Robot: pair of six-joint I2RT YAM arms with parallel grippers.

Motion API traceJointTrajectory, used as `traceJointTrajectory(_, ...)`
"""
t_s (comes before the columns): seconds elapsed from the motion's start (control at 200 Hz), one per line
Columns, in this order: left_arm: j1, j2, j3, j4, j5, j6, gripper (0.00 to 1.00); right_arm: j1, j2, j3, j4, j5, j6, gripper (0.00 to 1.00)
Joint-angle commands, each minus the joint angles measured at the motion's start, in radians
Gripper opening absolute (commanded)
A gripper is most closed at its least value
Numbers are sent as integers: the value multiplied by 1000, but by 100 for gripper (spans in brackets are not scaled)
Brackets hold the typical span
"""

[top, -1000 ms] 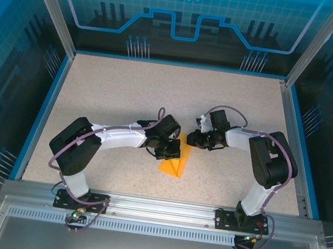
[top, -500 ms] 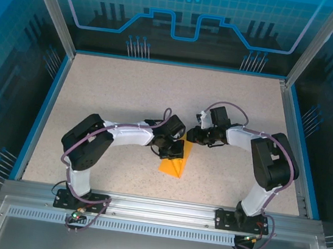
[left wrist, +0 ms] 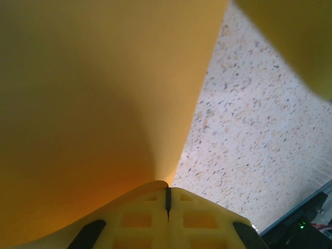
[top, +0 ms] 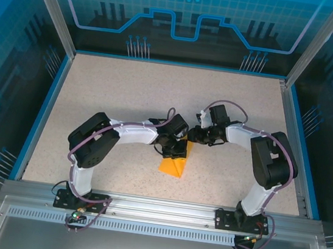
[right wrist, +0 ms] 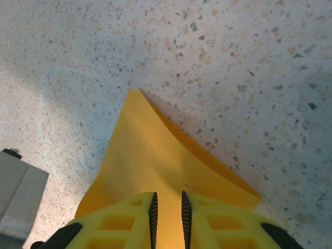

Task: Fold a paper plane with a square sheet of paper (pick it up from the middle)
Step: Fold the triangle a second time at the center of the table.

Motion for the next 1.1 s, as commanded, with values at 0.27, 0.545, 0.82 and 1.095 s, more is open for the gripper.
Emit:
traceJointTrajectory(0.27, -2, 50, 43, -17, 32, 46, 0, 18, 45, 38, -51, -4, -39, 22)
traceJointTrajectory(0.545, -4, 64, 48, -23, 33, 59, 0, 19, 50, 43, -53, -2, -42, 22)
traceJointTrajectory(0.82, -3, 62, 60, -21, 36, 69, 0, 19, 59, 49, -61, -3, -46, 22)
traceJointTrajectory(1.095, -3, 78, 62, -38, 33, 82, 0, 19, 60, 52, -66, 1, -49, 22)
